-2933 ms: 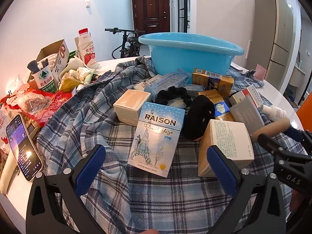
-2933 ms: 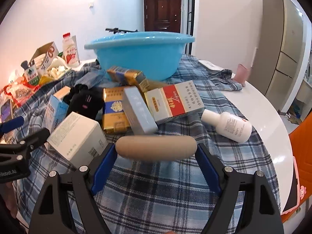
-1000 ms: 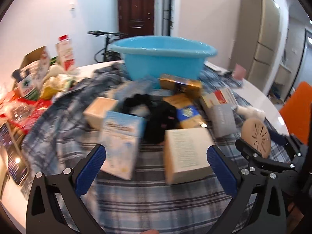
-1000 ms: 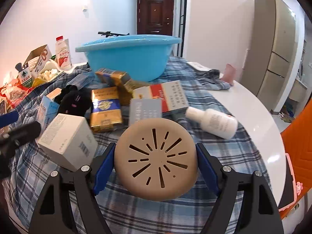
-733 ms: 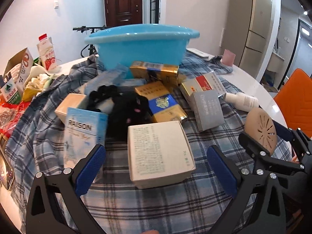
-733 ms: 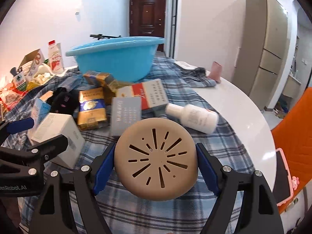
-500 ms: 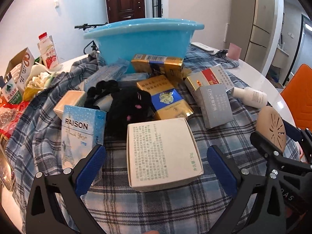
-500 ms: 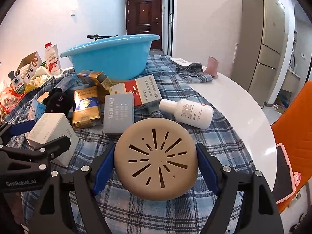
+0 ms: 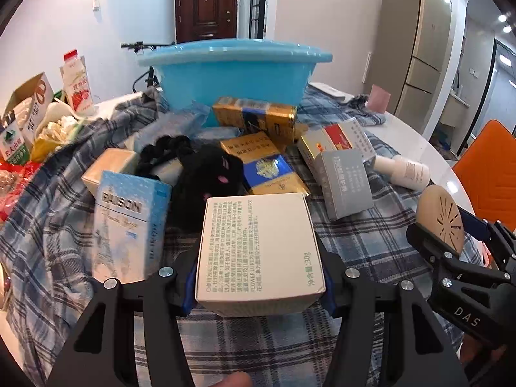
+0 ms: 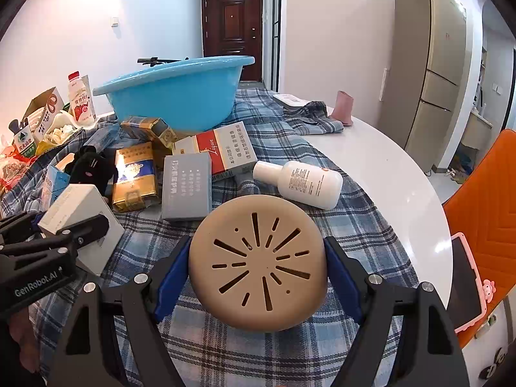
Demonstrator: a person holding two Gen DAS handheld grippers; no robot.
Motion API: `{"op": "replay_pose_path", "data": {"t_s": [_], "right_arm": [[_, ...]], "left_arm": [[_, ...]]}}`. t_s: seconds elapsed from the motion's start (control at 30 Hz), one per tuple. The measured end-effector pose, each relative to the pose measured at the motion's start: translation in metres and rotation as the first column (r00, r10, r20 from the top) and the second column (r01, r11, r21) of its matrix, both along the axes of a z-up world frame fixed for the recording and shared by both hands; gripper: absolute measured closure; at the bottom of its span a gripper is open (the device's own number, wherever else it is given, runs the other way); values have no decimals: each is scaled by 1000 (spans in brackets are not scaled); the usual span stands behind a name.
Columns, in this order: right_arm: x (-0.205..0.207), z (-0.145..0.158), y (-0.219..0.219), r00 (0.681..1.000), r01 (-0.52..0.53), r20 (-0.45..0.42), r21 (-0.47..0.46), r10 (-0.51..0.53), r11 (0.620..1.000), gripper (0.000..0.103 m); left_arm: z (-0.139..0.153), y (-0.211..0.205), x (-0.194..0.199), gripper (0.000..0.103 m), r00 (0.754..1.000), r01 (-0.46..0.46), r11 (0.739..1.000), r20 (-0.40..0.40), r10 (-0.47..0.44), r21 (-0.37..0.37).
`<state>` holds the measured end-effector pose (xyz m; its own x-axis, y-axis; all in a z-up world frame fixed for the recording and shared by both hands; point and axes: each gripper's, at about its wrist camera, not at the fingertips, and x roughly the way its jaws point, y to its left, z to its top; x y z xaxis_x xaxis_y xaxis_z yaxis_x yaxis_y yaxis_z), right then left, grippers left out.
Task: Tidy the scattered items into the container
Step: 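Grasp the white square box with the left gripper and lift it, then carry the disc over the blue basin and open the right gripper while the left gripper carries the box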
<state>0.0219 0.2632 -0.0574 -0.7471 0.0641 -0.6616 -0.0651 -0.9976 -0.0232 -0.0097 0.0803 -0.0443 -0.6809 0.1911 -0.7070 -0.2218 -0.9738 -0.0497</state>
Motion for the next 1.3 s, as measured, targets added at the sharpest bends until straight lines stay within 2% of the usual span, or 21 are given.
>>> {"op": "replay_pose_path", "data": {"t_s": [0.2, 0.4, 0.83, 1.13, 1.3], "right_arm": [[0, 9, -9, 1000, -13, -20, 8, 13, 1000, 22], [-7, 22, -29, 997, -58, -57, 15, 59, 998, 22], [-35, 87, -81, 967, -177, -171, 67, 186, 982, 22], [-59, 138, -93, 946, -210, -236, 81, 224, 974, 22], [-80, 160, -93, 939, -220, -254, 72, 231, 973, 22]], "left_arm": [[20, -10, 7, 47, 997, 2, 1000, -78, -3, -13], [38, -22, 5, 47, 984, -51, 993, -174, 31, -107], [81, -62, -13, 47, 967, -99, 995, -238, 92, -18], [123, -71, -32, 47, 958, -101, 995, -268, 101, 16], [144, -70, -53, 47, 954, -112, 994, -278, 108, 1]]}}
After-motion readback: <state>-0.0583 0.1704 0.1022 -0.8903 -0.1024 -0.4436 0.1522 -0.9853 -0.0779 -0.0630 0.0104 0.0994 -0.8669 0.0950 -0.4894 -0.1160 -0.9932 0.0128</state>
